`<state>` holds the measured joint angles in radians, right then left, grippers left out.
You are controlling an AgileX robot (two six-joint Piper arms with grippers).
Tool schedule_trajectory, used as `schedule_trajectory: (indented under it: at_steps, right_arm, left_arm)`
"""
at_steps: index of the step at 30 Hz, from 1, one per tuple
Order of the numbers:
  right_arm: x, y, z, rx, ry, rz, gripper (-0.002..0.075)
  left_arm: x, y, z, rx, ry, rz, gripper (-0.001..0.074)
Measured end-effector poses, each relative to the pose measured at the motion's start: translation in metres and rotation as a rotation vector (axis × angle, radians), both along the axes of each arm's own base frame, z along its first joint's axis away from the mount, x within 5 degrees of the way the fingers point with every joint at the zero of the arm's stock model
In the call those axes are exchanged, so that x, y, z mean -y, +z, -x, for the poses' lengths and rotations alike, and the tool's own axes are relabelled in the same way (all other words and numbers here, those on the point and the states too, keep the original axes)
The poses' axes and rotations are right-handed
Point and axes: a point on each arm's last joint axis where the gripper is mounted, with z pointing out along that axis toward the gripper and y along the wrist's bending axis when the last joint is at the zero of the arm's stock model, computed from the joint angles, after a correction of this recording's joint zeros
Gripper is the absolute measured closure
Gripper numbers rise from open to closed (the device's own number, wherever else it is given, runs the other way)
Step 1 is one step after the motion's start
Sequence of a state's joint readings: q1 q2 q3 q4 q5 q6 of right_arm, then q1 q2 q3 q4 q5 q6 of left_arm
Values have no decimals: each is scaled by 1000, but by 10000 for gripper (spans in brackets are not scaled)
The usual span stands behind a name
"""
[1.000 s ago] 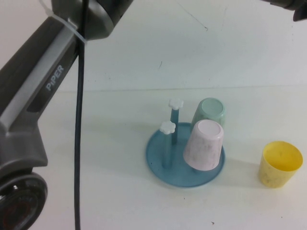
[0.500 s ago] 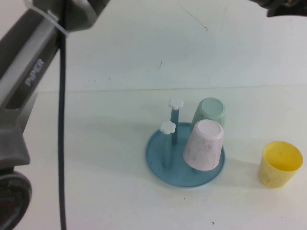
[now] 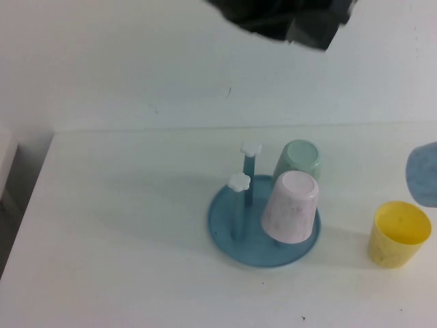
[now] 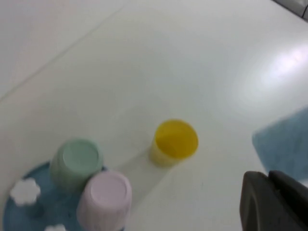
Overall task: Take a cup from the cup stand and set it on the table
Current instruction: Place the cup on the table
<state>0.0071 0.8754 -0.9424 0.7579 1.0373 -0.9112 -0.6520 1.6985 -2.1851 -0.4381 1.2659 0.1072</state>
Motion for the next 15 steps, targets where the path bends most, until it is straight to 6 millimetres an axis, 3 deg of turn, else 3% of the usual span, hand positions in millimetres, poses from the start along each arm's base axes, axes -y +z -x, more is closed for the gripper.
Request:
schedule_trajectory:
  at_steps: [8,15]
  right_arm:
    - [12,-10,-59,-138,-64,177,707]
    - [-16,-34,-108,-120,8,326,707]
  left_arm:
    - [-35,-88,43,-201,-62,-251,735]
    - [-67,-142,81,-252,-35,-293,737]
